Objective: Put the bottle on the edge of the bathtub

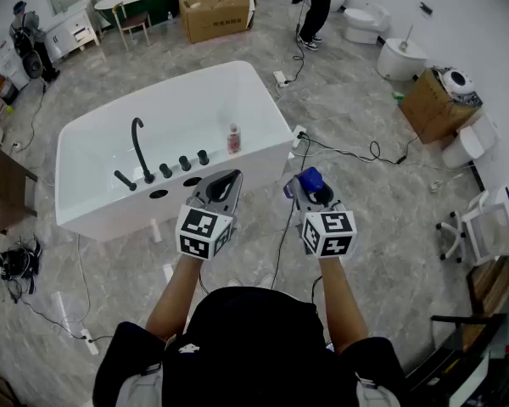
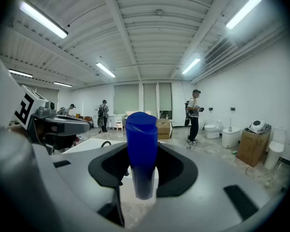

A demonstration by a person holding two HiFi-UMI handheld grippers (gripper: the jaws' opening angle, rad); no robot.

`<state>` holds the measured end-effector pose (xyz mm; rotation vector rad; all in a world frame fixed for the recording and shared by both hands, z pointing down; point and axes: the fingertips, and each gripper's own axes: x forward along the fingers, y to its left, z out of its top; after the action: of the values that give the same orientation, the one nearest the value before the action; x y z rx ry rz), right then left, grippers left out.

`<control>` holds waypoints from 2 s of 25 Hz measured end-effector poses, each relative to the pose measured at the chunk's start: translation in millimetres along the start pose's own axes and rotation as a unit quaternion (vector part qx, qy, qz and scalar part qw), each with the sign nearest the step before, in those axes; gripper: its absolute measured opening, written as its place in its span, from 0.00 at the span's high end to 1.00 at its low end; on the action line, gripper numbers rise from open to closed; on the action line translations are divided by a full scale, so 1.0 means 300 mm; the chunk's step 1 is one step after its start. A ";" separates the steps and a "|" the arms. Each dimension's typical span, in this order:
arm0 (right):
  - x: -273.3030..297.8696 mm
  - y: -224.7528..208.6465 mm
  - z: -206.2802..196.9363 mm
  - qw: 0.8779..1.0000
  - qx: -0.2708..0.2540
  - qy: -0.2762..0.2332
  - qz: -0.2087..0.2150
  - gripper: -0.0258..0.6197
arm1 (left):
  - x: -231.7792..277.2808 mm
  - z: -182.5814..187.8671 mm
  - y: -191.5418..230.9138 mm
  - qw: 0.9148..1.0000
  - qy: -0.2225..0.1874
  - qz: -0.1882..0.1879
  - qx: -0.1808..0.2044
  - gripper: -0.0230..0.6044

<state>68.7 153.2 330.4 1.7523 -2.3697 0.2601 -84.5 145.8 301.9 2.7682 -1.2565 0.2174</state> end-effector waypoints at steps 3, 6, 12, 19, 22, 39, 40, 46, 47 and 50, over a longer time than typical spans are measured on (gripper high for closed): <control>0.010 -0.011 0.005 1.000 0.002 -0.003 0.001 0.71 | 0.013 -0.002 -0.001 1.000 0.001 0.000 -0.003 0.94; 0.020 -0.017 0.008 1.000 0.002 -0.004 0.004 0.71 | 0.023 -0.010 0.001 1.000 0.004 0.001 -0.003 0.94; 0.039 -0.015 0.007 1.000 0.001 -0.005 0.013 0.71 | 0.032 -0.028 0.013 1.000 0.012 0.009 -0.004 0.94; 0.048 -0.037 0.014 1.000 0.015 -0.009 0.021 0.71 | 0.058 -0.019 0.002 1.000 0.016 0.013 -0.002 0.94; 0.051 -0.055 0.012 1.000 0.015 -0.008 0.026 0.71 | 0.075 -0.021 -0.010 1.000 0.018 0.016 -0.002 0.94; 0.031 -0.184 -0.078 0.998 0.016 0.004 0.055 0.71 | 0.156 -0.089 -0.140 0.999 0.036 0.036 -0.002 0.94; 0.034 -0.191 -0.080 0.998 0.016 0.005 0.056 0.71 | 0.160 -0.089 -0.141 0.999 0.036 0.037 -0.001 0.94; 0.081 -0.227 -0.089 0.998 0.019 0.007 0.060 0.71 | 0.205 -0.096 -0.114 0.998 0.036 0.046 -0.005 0.94; 0.092 -0.231 -0.092 0.998 0.019 0.009 0.061 0.71 | 0.215 -0.099 -0.108 0.998 0.037 0.047 -0.005 0.94; 0.142 -0.241 -0.091 0.998 0.018 0.012 0.062 0.71 | 0.254 -0.101 -0.075 0.998 0.038 0.047 -0.007 0.94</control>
<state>126.7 99.7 369.9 1.6103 -2.4738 0.3413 -20.7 108.6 344.0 2.6648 -1.3639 0.3172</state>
